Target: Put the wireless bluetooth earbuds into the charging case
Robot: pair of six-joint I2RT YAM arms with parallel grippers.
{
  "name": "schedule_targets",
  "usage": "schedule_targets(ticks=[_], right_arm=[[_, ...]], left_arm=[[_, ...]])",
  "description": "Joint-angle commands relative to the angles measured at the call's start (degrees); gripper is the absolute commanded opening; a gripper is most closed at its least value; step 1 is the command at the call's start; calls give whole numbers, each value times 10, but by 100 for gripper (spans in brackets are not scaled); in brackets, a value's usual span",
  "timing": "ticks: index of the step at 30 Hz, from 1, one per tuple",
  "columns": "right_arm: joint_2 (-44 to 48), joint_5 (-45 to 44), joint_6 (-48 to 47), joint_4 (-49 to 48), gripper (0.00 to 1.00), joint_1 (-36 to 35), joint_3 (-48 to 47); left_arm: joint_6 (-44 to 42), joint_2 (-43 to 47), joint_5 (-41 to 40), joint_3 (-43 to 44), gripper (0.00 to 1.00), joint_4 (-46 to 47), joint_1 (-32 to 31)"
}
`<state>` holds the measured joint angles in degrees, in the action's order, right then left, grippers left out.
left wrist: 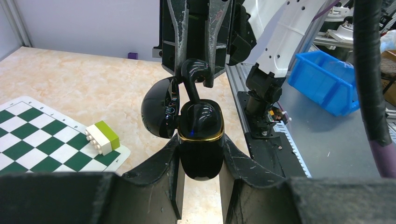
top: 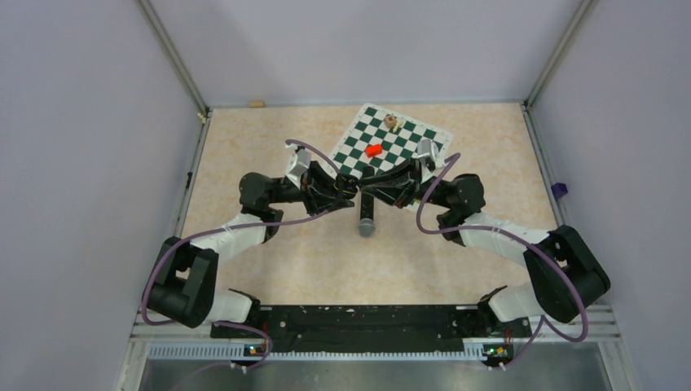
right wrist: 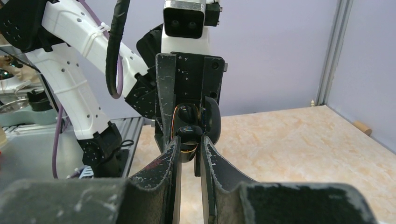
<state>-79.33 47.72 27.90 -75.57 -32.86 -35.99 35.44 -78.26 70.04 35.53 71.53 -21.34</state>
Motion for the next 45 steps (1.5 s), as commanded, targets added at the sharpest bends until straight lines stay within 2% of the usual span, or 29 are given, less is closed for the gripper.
schedule_targets(ticks=[1,7,19,26,29,36,45], right_arm=[[-9,24,-28,38,4,-17,-9],[-7,29,-29,43,18,-16,-12],[-3,38,-23,40,35,-16,-16],[9,57,-25,47,39,-15,-26],[25,63,-46,82,39,2,-36],[49,8,-117,224,39,21,-67],[39,11,-118,234,39,6,-76]], left_arm=[[-9,22,-10,5,0,31,-3],[-8,22,-10,5,0,31,-3],[-6,22,-9,7,0,32,-3],[-4,23,-8,7,0,32,-3],[-3,23,-8,8,0,31,-3],[-2,23,-9,9,0,30,-3],[-3,26,-8,9,0,28,-3]])
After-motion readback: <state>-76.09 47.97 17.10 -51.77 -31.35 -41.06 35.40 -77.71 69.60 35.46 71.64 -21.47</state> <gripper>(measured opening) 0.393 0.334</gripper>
